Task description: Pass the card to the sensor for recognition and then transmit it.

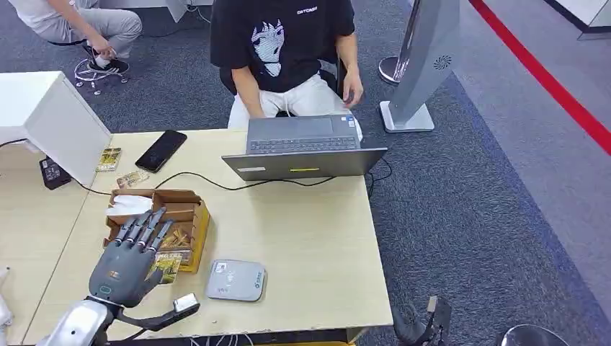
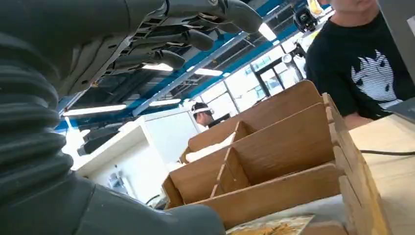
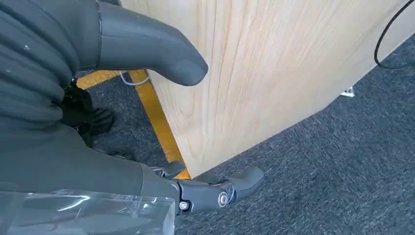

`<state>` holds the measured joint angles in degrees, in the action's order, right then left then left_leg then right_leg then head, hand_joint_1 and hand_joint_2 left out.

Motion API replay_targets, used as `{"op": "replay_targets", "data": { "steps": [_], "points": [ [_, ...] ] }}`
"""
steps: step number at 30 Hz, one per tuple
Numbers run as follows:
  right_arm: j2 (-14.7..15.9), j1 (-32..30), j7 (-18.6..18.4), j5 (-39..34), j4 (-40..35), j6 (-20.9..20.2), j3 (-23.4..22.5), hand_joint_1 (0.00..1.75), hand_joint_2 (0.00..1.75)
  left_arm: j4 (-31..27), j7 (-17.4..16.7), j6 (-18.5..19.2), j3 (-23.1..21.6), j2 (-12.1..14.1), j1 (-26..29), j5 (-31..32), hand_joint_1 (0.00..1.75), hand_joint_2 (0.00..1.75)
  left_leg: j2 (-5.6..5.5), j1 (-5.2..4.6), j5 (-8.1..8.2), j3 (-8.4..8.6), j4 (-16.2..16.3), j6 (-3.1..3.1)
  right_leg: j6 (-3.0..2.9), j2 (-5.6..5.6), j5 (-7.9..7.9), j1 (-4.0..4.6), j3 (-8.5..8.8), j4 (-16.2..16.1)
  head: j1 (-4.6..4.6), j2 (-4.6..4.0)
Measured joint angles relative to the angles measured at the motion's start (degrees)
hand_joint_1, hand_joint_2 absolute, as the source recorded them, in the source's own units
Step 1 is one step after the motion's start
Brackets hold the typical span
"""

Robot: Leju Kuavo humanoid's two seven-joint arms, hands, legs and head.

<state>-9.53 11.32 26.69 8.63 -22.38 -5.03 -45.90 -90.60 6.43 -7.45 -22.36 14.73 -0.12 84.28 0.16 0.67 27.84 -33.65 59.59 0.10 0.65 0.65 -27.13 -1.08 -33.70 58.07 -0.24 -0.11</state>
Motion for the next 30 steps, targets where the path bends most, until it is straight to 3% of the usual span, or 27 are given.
{"op": "replay_targets", "data": {
  "steps": [10,13,17,20,24,28,30],
  "points": [
    [0.05,-0.49,0.04,0.81,-0.15,-0.83,-0.07,0.0,1.75,-2.8,-1.97,-4.77,0.07,-2.1,-0.06,3.5,0.0,1.75,-0.01,0.0,0.0,0.0,0.0,0.0,0.0,-0.02,0.0,0.0,0.0,0.0,0.0,0.0],
    [0.13,-0.68,0.2,0.87,-0.15,-1.05,-0.09,0.0,1.75,-4.22,-7.01,-8.42,0.04,-2.3,-0.33,3.68,0.0,1.75,-0.02,0.0,0.0,0.0,0.0,0.0,0.0,-0.02,0.0,0.0,-0.01,0.0,0.0,0.0],
    [0.2,-0.83,-0.02,0.98,-0.31,-1.03,-0.11,0.0,1.75,-9.06,-14.96,-10.32,-0.18,-1.38,-2.16,3.72,0.0,1.75,-0.02,0.01,0.0,0.0,0.0,0.0,0.0,-0.03,0.0,0.01,0.0,0.01,-0.02,0.0],
    [0.2,-0.91,-0.09,1.33,-0.59,-1.03,-0.11,0.0,1.75,-12.4,-15.59,-11.02,-0.55,-0.94,-2.94,3.74,0.0,1.75,-0.02,0.01,0.0,0.01,0.0,0.0,0.0,-0.03,0.0,0.0,0.0,0.01,0.0,0.0],
    [0.2,-1.02,-0.15,1.68,-0.81,-1.03,-0.13,0.0,1.75,-14.43,-14.51,-10.93,-0.96,-0.92,-2.93,3.67,0.0,1.75,-0.02,0.0,0.0,0.0,0.0,0.0,0.0,-0.02,0.0,0.0,0.0,0.01,0.0,0.0],
    [0.2,-1.2,0.02,1.57,-0.94,-1.09,-0.55,0.0,1.75,-15.17,-3.16,-7.78,-1.03,-4.57,-0.54,2.8,0.0,1.75,-0.02,-0.03,0.01,-0.02,0.0,0.01,0.01,-0.03,-0.01,-0.03,0.0,-0.04,0.02,0.0],
    [0.2,-1.25,0.09,1.57,-0.94,-1.14,-0.9,0.0,1.75,-15.04,-0.52,-6.27,-1.6,-6.04,0.65,2.01,0.0,1.75,0.0,-0.04,0.04,-0.03,0.0,0.05,0.01,-0.02,-0.01,-0.03,-0.01,-0.06,0.0,0.0]
  ]
}}
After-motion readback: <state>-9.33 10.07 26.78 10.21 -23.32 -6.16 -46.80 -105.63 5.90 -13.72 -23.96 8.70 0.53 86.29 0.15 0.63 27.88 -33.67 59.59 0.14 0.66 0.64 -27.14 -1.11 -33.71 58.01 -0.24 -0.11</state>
